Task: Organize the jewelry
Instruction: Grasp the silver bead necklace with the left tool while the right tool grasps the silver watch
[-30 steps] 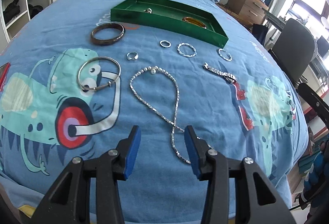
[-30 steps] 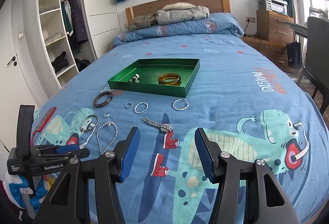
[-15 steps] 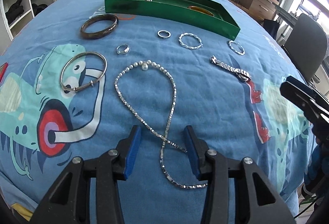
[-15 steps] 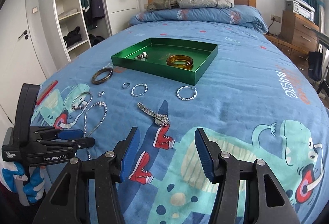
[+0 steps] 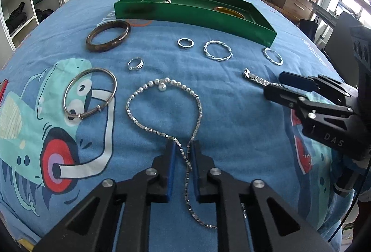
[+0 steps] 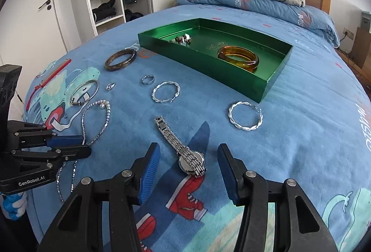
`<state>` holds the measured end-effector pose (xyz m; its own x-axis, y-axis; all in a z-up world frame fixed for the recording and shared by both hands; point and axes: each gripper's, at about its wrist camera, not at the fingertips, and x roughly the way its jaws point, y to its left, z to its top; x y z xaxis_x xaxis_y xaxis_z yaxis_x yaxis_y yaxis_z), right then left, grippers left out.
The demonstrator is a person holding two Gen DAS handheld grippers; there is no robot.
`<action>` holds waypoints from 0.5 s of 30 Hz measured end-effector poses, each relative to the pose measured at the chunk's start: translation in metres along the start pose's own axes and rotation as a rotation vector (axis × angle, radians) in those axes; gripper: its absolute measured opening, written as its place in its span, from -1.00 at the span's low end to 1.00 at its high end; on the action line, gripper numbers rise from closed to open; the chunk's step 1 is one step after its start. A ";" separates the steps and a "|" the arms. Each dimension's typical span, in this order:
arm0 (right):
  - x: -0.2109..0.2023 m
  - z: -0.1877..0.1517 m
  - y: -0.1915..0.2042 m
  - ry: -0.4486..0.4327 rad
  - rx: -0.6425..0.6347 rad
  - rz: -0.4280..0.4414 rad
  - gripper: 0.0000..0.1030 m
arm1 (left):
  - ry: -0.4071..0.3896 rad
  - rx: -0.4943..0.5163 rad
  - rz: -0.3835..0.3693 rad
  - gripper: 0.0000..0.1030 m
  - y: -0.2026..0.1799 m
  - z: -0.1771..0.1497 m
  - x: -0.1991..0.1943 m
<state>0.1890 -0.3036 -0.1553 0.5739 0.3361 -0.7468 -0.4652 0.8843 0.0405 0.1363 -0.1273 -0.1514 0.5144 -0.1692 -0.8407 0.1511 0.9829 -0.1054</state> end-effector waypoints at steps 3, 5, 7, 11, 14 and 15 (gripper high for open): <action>0.010 0.005 0.007 0.022 -0.062 0.011 -0.10 | 0.000 0.000 -0.004 -0.89 0.000 0.002 0.002; 0.016 0.007 0.008 0.034 -0.089 0.016 -0.12 | -0.002 0.006 -0.006 -0.94 -0.001 0.003 0.002; 0.018 0.008 0.007 0.046 -0.094 0.024 -0.18 | -0.004 0.012 -0.006 -0.96 -0.002 0.003 0.002; 0.016 0.005 0.005 0.068 -0.107 0.001 -0.44 | -0.008 0.007 -0.014 -0.96 -0.003 0.004 0.001; 0.011 0.002 0.006 0.075 -0.093 -0.017 -0.61 | -0.013 0.002 -0.016 -0.96 -0.003 0.005 -0.002; 0.010 0.002 0.007 0.075 -0.086 -0.022 -0.65 | -0.015 0.003 -0.018 -0.96 -0.003 0.005 -0.004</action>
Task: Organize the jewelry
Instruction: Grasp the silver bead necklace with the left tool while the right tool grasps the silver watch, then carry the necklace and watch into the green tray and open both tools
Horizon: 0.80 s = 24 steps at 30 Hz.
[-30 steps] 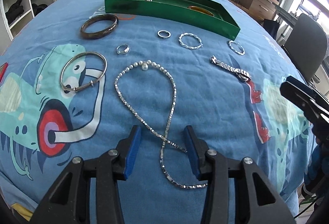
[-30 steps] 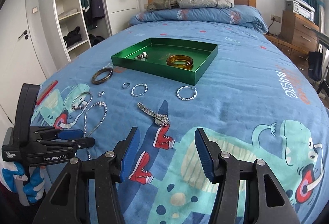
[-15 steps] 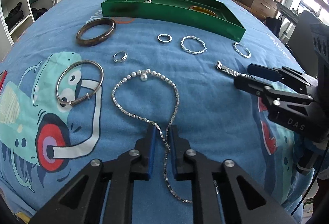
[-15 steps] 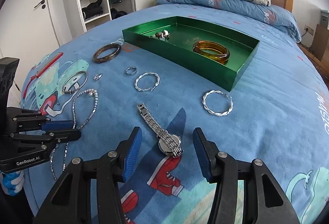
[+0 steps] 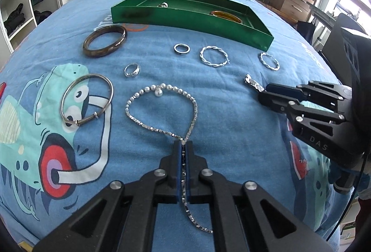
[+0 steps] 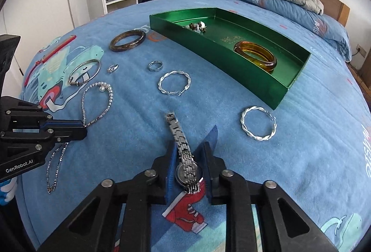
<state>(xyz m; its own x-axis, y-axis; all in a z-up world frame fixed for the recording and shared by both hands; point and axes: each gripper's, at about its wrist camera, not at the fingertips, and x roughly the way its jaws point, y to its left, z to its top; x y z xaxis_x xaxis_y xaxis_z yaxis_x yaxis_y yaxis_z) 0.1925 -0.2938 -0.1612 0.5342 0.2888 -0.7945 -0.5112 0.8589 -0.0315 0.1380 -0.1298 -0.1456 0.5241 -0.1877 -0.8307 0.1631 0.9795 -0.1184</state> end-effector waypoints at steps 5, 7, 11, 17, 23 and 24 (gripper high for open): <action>-0.011 -0.005 0.001 -0.017 0.070 -0.002 -0.78 | -0.019 0.004 -0.017 -0.96 0.000 0.001 -0.009; -0.015 -0.008 0.002 -0.026 0.098 -0.004 -0.78 | -0.029 0.007 -0.024 -0.96 0.000 0.001 -0.014; -0.026 -0.012 0.004 -0.047 0.156 -0.013 -0.78 | -0.051 0.004 -0.042 -0.96 0.004 0.003 -0.025; -0.045 -0.011 0.013 -0.082 0.210 -0.034 -0.78 | -0.081 0.005 -0.067 -0.96 0.010 0.004 -0.042; -0.065 -0.005 0.022 -0.112 0.222 -0.059 -0.78 | -0.108 0.020 -0.092 -0.96 0.011 0.007 -0.057; -0.068 -0.004 0.022 -0.118 0.225 -0.063 -0.78 | -0.115 0.024 -0.098 -0.96 0.011 0.009 -0.060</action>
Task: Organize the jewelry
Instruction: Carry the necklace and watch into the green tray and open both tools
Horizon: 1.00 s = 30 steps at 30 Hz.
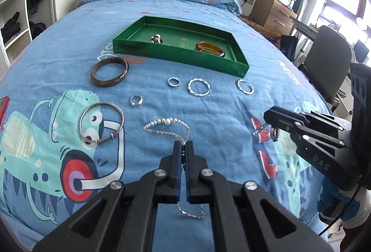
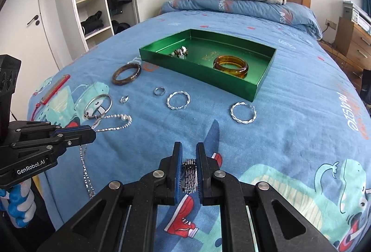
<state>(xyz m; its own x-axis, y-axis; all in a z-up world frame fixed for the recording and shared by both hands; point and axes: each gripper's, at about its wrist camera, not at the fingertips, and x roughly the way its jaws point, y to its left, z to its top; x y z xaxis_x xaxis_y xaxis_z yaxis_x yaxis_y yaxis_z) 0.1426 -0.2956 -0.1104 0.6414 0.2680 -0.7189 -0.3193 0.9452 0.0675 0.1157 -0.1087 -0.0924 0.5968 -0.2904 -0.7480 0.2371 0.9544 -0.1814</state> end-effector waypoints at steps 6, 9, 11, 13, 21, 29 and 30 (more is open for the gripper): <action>-0.017 0.016 0.001 -0.046 0.009 -0.023 -0.78 | -0.045 0.013 -0.028 -0.96 -0.002 0.025 -0.013; -0.022 0.029 0.002 -0.071 0.002 -0.035 -0.78 | -0.073 0.013 -0.041 -0.96 -0.001 0.048 -0.016; -0.023 0.041 0.000 -0.090 0.002 -0.041 -0.78 | -0.098 0.021 -0.042 -0.96 -0.001 0.065 -0.017; -0.022 0.055 -0.004 -0.108 0.003 -0.045 -0.78 | -0.122 0.023 -0.049 -0.96 0.001 0.086 -0.019; 0.002 0.126 -0.025 -0.185 0.014 -0.065 -0.78 | -0.181 0.033 -0.044 -0.96 0.003 0.184 0.016; 0.068 0.183 -0.057 -0.189 0.066 -0.079 -0.78 | -0.158 0.018 0.003 -0.96 0.021 0.250 0.095; 0.079 0.189 -0.060 -0.183 0.072 -0.080 -0.78 | -0.152 0.015 0.007 -0.96 0.024 0.256 0.104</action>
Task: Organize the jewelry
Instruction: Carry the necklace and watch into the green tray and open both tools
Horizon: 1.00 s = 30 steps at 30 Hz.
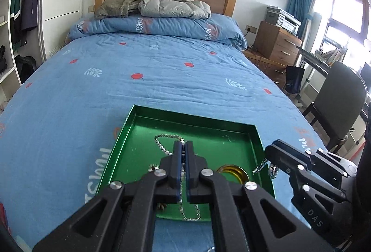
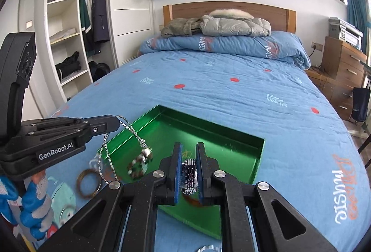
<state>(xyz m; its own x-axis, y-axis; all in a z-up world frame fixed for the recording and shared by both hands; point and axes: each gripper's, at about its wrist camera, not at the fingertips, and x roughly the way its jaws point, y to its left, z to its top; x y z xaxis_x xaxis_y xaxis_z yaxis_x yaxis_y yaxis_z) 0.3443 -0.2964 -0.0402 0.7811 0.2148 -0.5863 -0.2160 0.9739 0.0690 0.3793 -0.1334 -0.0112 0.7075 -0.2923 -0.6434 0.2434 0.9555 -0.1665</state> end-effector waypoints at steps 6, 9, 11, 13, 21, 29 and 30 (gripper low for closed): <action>0.060 0.010 -0.001 0.050 0.011 -0.005 -0.78 | 0.026 -0.010 0.042 -0.96 0.020 0.016 0.051; 0.088 0.007 0.003 0.095 0.010 -0.011 -0.78 | 0.067 -0.013 0.060 -0.96 0.030 0.015 0.079; 0.103 0.002 0.002 0.126 0.013 -0.016 -0.78 | 0.096 -0.018 0.073 -0.96 0.036 0.011 0.093; 0.117 -0.002 -0.001 0.166 0.017 -0.033 -0.78 | 0.123 -0.020 0.085 -0.96 0.042 0.004 0.104; 0.139 -0.012 -0.020 0.302 0.063 -0.104 -0.78 | 0.232 -0.031 0.128 -0.96 0.057 -0.020 0.133; 0.135 -0.023 -0.037 0.354 0.135 -0.154 -0.75 | 0.224 -0.029 0.140 -0.92 0.061 -0.029 0.130; 0.134 -0.025 -0.037 0.359 0.136 -0.163 -0.70 | 0.224 -0.031 0.138 -0.91 0.061 -0.029 0.129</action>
<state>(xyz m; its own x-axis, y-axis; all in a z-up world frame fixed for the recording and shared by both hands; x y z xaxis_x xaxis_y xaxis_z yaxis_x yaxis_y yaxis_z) 0.4430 -0.3057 -0.1414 0.5397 0.0412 -0.8409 -0.0078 0.9990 0.0439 0.4666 -0.1114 -0.1258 0.5675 -0.1463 -0.8102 0.1317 0.9875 -0.0861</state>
